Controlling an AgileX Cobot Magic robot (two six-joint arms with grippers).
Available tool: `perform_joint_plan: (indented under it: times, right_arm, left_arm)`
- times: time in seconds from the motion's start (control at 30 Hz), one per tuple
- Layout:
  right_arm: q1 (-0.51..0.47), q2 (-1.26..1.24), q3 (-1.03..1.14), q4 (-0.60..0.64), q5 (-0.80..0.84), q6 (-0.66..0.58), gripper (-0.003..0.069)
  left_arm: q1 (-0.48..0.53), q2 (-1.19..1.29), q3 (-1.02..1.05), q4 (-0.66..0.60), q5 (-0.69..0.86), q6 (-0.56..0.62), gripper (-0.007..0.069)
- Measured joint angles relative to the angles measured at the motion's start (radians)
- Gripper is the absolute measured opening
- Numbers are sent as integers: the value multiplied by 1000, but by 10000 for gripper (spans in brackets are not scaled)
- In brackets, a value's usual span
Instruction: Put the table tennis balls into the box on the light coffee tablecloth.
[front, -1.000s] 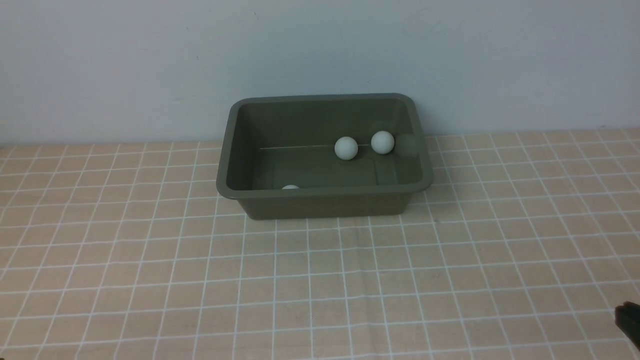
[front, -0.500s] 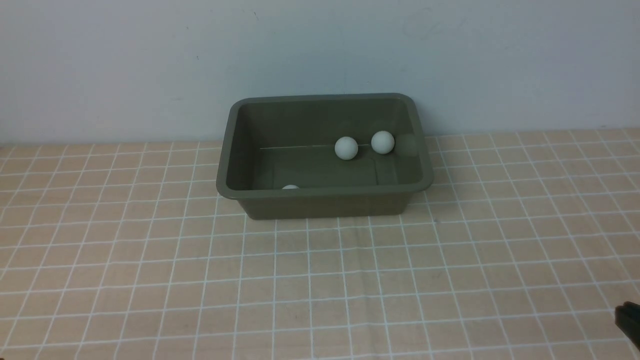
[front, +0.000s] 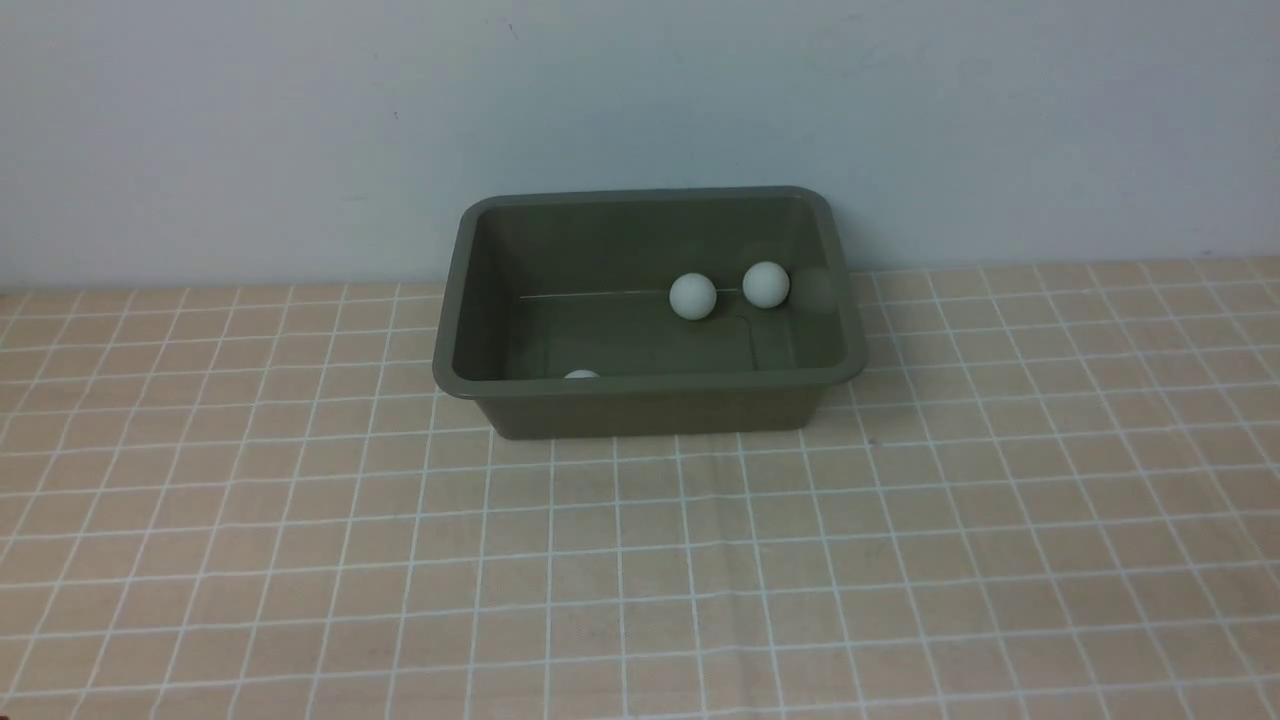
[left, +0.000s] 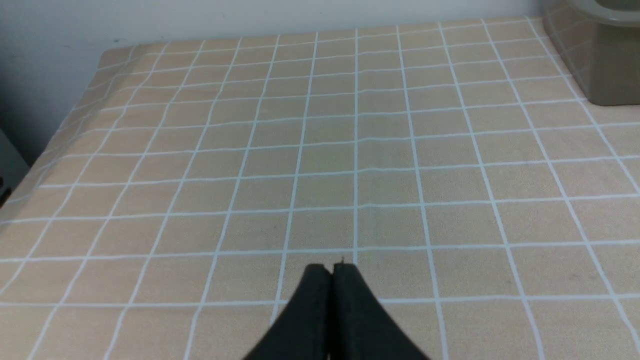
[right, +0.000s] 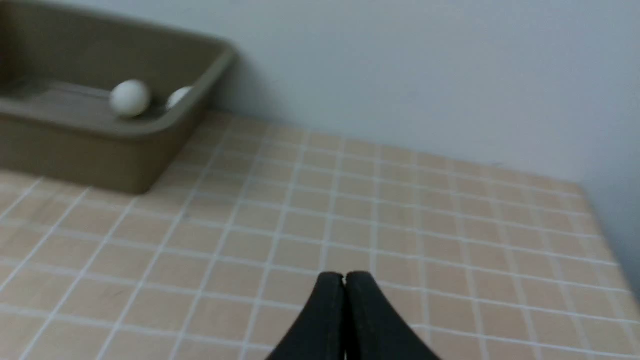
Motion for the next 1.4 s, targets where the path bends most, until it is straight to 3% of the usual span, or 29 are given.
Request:
perform_joint_plan:
  times: [0.13,0.57,0.77,1.4]
  right_arm:
    - [-21,-105,3,0,-17,26,-18]
    - [128,-196,196,43,-9,39,-18]
    - [130,-196,210,27,80,39,-18]
    - [88,-196,216,16,56,39,-18]
  left_arm:
    - [0,0,0,0,0,0,-69]
    - [0,0,0,0,0,0,-69]
    - [0,0,0,0,0,0,-69]
    - [0,0,0,1,0,0,-69]
